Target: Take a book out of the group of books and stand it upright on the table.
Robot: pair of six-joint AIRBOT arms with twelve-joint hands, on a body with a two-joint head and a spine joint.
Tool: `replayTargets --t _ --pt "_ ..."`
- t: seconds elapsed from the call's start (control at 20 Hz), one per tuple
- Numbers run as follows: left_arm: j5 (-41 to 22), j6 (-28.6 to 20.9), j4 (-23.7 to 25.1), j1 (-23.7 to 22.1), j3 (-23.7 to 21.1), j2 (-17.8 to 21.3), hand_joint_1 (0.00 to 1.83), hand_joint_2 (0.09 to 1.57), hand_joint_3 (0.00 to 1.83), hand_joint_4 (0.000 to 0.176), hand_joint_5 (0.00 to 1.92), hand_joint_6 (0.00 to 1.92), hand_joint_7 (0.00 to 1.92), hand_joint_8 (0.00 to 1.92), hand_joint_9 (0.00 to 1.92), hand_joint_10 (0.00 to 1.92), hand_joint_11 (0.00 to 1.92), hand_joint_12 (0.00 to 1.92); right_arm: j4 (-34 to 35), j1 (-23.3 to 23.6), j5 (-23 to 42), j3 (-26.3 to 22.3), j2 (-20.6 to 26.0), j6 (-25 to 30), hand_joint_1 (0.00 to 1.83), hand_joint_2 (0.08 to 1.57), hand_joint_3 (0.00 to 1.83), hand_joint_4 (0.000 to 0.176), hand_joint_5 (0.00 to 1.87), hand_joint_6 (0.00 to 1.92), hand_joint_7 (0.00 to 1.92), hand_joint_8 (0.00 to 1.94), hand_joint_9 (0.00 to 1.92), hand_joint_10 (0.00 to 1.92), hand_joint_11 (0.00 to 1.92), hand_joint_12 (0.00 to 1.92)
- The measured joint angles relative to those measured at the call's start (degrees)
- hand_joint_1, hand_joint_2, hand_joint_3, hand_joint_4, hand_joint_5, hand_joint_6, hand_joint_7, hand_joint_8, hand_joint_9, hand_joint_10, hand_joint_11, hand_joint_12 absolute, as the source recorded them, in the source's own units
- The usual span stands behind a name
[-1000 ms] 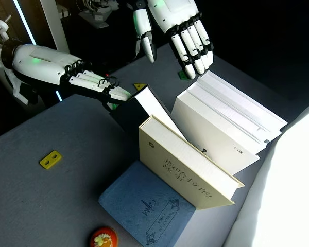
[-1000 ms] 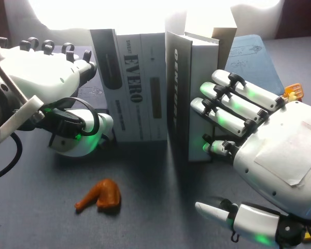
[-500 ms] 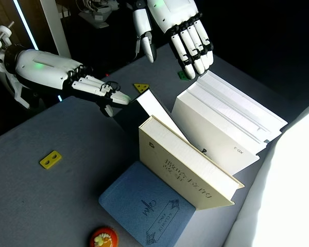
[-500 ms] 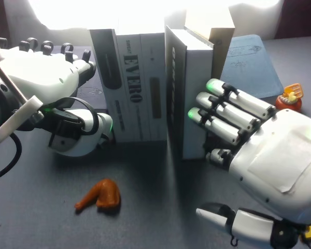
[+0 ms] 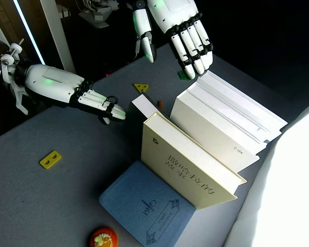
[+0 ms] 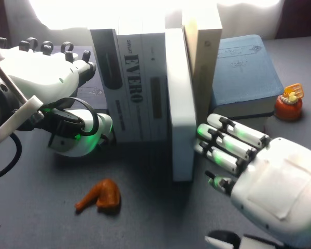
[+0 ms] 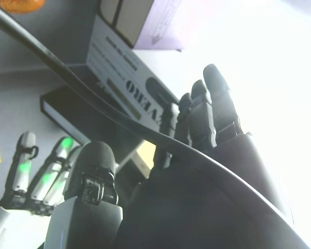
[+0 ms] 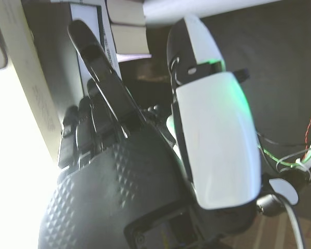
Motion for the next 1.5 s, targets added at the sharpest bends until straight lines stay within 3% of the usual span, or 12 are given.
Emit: replayTargets --t 0.35,0.45,0.6,0.95,1.1,1.15,1.2,1.25,1.3,1.35,1.4,1.5 --pt "-0.02 0.00 -0.02 0.00 0.00 0.00 0.10 1.42 0.00 0.000 0.04 0.00 0.01 0.00 0.02 0.00 0.00 0.24 0.15 -2.78 1.90 -6.47 4.42 -1.46 0.00 1.20 0.00 0.000 0.66 0.00 0.12 0.01 0.00 0.00 0.00 0.00" --pt "0.00 0.00 0.00 0.00 0.00 0.00 0.14 1.41 0.00 0.000 0.05 0.00 0.01 0.00 0.04 0.01 0.00 0.30 0.76 -1.18 1.88 -8.09 6.56 0.02 0.00 1.20 0.00 0.000 0.57 0.00 0.16 0.02 0.03 0.01 0.00 0.00" --pt "0.04 0.00 -0.02 0.00 0.00 0.00 0.12 1.41 0.00 0.000 0.06 0.00 0.02 0.00 0.04 0.00 0.00 0.30 0.00 1.75 2.14 -9.05 8.09 0.90 0.06 1.22 0.01 0.009 0.09 0.00 0.09 0.00 0.03 0.01 0.00 0.00" --pt "-0.02 0.00 0.00 0.00 0.00 0.00 0.07 1.42 0.00 0.000 0.05 0.01 0.05 0.01 0.05 0.01 0.00 0.25 0.02 11.47 -3.23 -7.58 12.52 8.04 0.07 1.21 0.00 0.000 0.08 0.01 0.09 0.01 0.06 0.02 0.02 0.02" --pt "0.00 0.00 0.00 0.00 0.00 0.00 0.09 1.42 0.00 0.000 0.08 0.01 0.10 0.01 0.08 0.02 0.00 0.30 -2.62 16.55 -12.13 -4.57 14.03 16.57 0.07 1.20 0.00 0.000 0.20 0.02 0.14 0.01 0.11 0.02 0.00 0.28" --pt "0.00 0.00 0.00 0.00 0.00 0.00 0.19 1.40 0.00 0.000 0.34 0.07 0.50 0.11 0.42 0.20 0.02 1.12 -5.84 17.68 -14.14 -3.39 14.69 20.76 0.04 1.19 0.00 0.000 0.50 0.16 0.50 0.12 0.38 0.19 0.00 1.02" --pt "-0.02 0.02 0.09 0.00 0.00 0.00 0.26 1.38 0.00 0.000 0.51 0.11 0.70 0.16 0.55 0.48 0.15 1.40 -8.26 18.60 -15.17 -2.45 15.21 24.76 0.03 1.20 0.00 0.000 0.66 0.25 0.71 0.20 0.56 0.34 0.00 1.40" --pt "0.00 0.09 0.37 -0.11 0.00 0.00 0.27 1.39 0.00 0.000 0.62 0.15 0.80 0.24 0.58 0.79 0.26 1.53 -10.86 19.67 -16.28 -1.49 15.76 28.89 0.04 1.21 0.00 0.000 0.75 0.37 0.82 0.33 0.59 0.69 0.07 1.56" --pt "0.02 0.17 0.33 -0.15 0.00 0.00 0.28 1.38 0.00 0.000 0.75 0.23 0.77 0.78 0.56 1.30 0.40 1.72 -12.07 21.05 -17.77 -0.39 16.28 31.76 0.10 1.21 0.00 0.000 0.75 0.91 0.78 0.93 0.59 1.21 0.27 1.75" --pt "-0.02 0.20 -0.02 -0.17 0.00 0.00 0.27 1.40 0.00 0.000 0.70 0.55 0.75 0.98 0.61 1.36 0.47 1.77 -12.11 21.40 -18.53 -0.02 16.39 32.17 0.12 1.22 0.00 0.000 0.73 0.99 0.79 1.04 0.60 1.36 0.33 1.85" --pt "-0.07 0.17 -0.11 -0.17 0.00 0.00 0.22 1.41 0.00 0.000 0.69 0.83 0.80 1.11 0.68 1.40 0.51 1.76 -12.68 22.12 -20.28 0.70 16.41 33.86 0.11 1.23 0.00 0.000 0.77 1.00 0.89 0.94 0.70 1.37 0.40 1.84" --pt "-0.20 0.17 0.24 -0.48 0.00 0.00 0.17 1.42 0.00 0.000 0.71 0.91 0.86 1.11 0.75 1.39 0.55 1.72 -13.86 23.28 -21.79 1.44 16.41 36.26 0.12 1.23 0.00 0.000 0.80 1.18 1.01 0.91 0.78 1.40 0.46 1.88"
